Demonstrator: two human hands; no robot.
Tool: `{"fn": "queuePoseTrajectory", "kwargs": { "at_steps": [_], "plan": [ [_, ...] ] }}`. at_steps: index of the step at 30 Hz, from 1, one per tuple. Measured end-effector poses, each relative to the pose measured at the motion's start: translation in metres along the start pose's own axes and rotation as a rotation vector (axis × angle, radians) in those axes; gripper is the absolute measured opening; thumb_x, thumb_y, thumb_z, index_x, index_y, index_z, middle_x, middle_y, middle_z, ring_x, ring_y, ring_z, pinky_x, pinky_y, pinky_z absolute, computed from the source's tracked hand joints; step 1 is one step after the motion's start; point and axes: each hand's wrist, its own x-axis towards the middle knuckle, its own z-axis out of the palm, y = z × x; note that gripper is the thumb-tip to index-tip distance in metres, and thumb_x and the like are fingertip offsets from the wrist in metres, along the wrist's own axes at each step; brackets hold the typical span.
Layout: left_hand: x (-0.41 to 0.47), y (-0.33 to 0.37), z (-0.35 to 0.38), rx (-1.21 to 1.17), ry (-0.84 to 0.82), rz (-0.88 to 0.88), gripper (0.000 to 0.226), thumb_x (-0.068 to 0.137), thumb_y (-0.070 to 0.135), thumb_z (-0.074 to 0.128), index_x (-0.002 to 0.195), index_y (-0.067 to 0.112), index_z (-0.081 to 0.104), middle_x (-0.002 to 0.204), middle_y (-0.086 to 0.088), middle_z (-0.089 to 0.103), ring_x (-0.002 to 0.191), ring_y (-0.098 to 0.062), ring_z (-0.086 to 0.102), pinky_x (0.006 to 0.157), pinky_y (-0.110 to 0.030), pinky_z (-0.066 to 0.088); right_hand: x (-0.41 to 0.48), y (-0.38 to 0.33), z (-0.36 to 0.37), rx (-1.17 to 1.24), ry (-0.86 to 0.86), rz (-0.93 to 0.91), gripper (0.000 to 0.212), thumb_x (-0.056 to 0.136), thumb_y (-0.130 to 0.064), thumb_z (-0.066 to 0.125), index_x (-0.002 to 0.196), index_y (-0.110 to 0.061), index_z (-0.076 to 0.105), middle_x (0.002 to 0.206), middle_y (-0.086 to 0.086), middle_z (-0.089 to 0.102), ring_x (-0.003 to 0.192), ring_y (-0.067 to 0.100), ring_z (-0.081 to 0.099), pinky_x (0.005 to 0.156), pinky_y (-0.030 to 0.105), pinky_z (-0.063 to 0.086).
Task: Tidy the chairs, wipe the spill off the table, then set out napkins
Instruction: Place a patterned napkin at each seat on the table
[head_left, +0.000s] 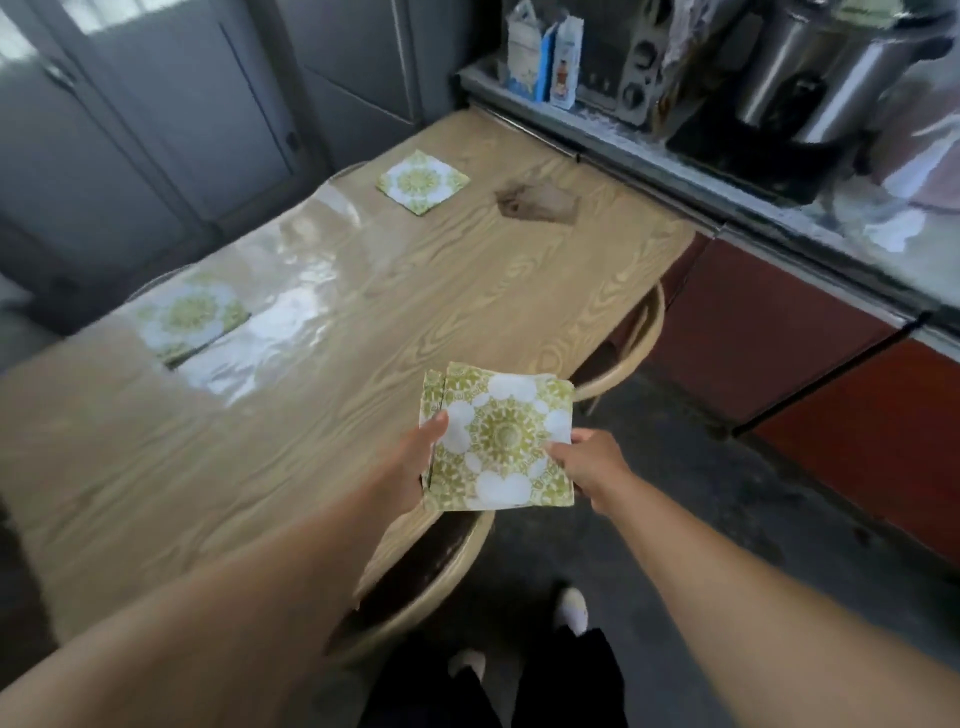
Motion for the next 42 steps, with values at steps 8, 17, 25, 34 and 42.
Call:
{"fn": "queuePoseTrajectory", "kwargs": {
  "at_steps": [8,17,25,34,42],
  "plan": [
    [-0.016,-0.014,-0.024,-0.261,0.251,0.089,0.043,0.1,0.042,0.041,0.129,0.014,0.052,0.127,-0.013,0.062,0.115,-0.033,0.06,0.093,-0.048,0.05,0.052,-0.046,0.033,-0.212,-0.302,-0.037,0.01,0.086,-0.015,0.069,0.095,-0.011,0.069,0.101,0.01,0.071,0.096,0.029,0.068,0.091,0.048,0.054],
    [-0.009,-0.05,-0.084,-0.497,0.557,0.104,0.073,0.073,0.055,0.067,0.133,0.016,0.052,0.135,-0.011,0.058,0.127,-0.033,0.051,0.109,-0.052,0.036,0.073,-0.065,0.104,-0.415,-0.526,-0.021,0.002,0.086,-0.012,0.071,0.088,-0.012,0.069,0.095,0.007,0.072,0.094,0.027,0.069,0.09,0.043,0.055],
    [-0.005,-0.052,-0.12,-0.613,0.714,0.1,0.081,0.073,0.062,0.069,0.134,0.012,0.049,0.136,-0.002,0.055,0.125,-0.025,0.05,0.108,-0.043,0.034,0.096,-0.069,0.172,-0.666,-0.553,-0.124,0.006,0.086,-0.018,0.07,0.082,-0.014,0.069,0.095,0.009,0.072,0.09,0.029,0.069,0.087,0.049,0.056],
    [-0.029,-0.065,-0.167,-1.101,1.061,0.261,0.031,0.096,0.036,0.053,0.119,0.016,0.061,0.115,-0.012,0.067,0.102,-0.035,0.066,0.086,-0.058,0.052,0.099,-0.061,0.192,-1.161,-0.385,-0.433,0.018,0.093,-0.027,0.056,0.09,-0.016,0.069,0.087,0.004,0.069,0.08,0.025,0.063,0.065,0.029,0.043],
    [-0.044,-0.079,-0.16,-1.343,0.976,0.399,0.036,0.099,0.039,0.047,0.123,0.017,0.061,0.118,-0.01,0.067,0.104,-0.03,0.065,0.081,-0.045,0.053,0.091,-0.046,0.21,-1.201,-0.495,-0.517,0.015,0.092,-0.024,0.058,0.082,-0.016,0.066,0.09,0.004,0.07,0.083,0.024,0.062,0.07,0.033,0.047]
  ]
}}
